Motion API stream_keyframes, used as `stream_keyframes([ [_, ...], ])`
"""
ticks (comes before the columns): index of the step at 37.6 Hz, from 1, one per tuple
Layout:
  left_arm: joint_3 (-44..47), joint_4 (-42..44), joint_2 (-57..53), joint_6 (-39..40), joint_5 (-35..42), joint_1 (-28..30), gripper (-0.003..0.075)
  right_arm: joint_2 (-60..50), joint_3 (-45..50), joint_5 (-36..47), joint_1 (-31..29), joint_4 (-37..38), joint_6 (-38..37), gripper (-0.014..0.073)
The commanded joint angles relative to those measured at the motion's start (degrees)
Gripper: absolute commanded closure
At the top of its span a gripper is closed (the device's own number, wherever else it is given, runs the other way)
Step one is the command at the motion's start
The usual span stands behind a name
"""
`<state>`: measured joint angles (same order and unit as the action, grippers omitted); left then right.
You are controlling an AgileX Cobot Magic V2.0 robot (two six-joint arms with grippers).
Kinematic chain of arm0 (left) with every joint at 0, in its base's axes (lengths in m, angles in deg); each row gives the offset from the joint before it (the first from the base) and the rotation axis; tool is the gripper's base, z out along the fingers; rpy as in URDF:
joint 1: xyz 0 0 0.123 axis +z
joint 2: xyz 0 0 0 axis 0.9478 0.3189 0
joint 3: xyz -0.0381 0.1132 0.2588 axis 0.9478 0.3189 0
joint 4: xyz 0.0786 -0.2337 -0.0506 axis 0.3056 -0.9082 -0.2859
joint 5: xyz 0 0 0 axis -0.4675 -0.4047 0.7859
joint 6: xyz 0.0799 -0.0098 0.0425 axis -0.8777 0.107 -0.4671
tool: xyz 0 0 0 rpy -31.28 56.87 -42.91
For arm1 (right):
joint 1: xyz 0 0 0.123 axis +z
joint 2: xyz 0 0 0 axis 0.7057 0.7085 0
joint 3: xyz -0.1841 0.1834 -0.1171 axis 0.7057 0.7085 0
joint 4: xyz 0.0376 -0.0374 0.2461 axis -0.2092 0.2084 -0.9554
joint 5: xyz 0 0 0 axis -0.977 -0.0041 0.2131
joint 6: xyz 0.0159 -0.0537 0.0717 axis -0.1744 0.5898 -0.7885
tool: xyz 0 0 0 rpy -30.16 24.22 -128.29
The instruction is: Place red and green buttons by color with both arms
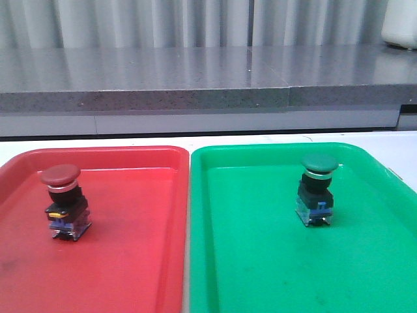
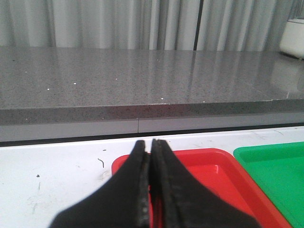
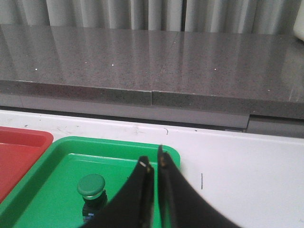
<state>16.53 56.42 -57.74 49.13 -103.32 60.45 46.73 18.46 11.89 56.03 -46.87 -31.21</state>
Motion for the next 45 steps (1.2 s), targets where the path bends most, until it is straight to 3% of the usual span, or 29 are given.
stream_keyframes([
  [1,0.2,-0.5,-0.5,0.4,5.9,0.2,0.074,0.3,-1.7,4.7,-0.2,0.7,0.5,0.0547],
  [10,8.0,-0.5,-1.0,0.4,10.5,6.5,0.074,0.3,-1.7,4.7,-0.2,0.7,0.5,0.0547],
  [22,21.1,-0.5,-1.0,0.4,25.1,13.2,0.074,0.3,-1.7,4.7,-0.2,0.7,0.5,0.0547],
  [28,20.9,-0.5,-0.9,0.4,21.9,13.3,0.074,0.3,-1.7,4.7,-0.2,0.7,0.5,0.0547],
  [45,20.9,-0.5,-0.9,0.4,22.0,13.3,0.074,0.3,-1.7,4.7,-0.2,0.7,0.5,0.0547],
])
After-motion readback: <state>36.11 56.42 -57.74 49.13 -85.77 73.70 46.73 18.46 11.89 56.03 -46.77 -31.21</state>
